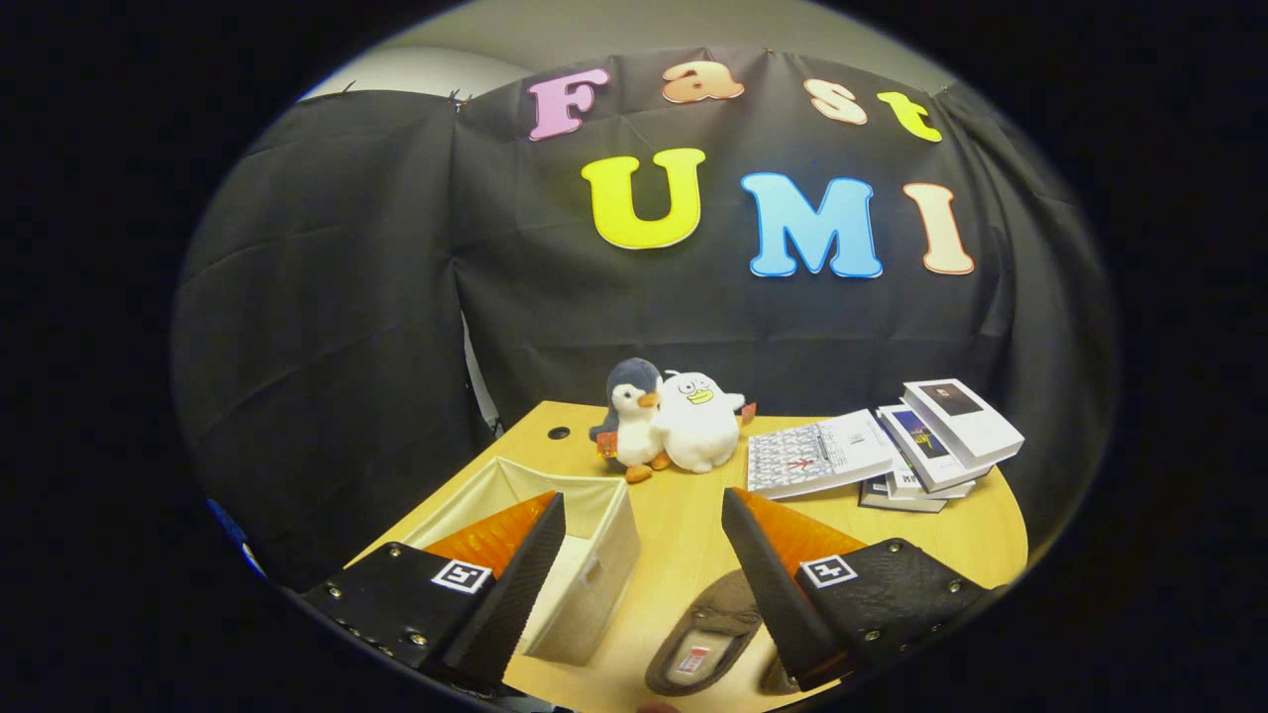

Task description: Open the storage box then place both shoes into the box .Put the left shoe in first, then the right shoe, with the right side of both shoes facing outward in a uniform manner.

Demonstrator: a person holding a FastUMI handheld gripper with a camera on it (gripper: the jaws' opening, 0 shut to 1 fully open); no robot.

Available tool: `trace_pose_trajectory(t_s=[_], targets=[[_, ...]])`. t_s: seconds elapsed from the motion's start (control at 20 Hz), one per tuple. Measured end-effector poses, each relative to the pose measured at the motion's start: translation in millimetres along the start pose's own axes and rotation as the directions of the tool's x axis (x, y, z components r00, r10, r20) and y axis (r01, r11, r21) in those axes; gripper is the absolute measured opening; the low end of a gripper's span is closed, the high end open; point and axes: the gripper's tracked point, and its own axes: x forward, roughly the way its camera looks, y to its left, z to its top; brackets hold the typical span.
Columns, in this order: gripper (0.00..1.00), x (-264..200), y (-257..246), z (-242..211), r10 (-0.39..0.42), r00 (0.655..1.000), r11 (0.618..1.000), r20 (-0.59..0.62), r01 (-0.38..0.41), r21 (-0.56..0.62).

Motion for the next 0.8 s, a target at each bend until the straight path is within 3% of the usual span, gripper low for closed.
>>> trace_pose_trajectory(t_s=[0.4,0.8], targets=[[0.98,14.7,-42.7,-65.1,-0.031,0.992,0.999,-0.126,0.032,0.009],[0.98,26.0,-70.6,-133.3,-0.054,0.962,0.998,-0.269,0.058,0.006]])
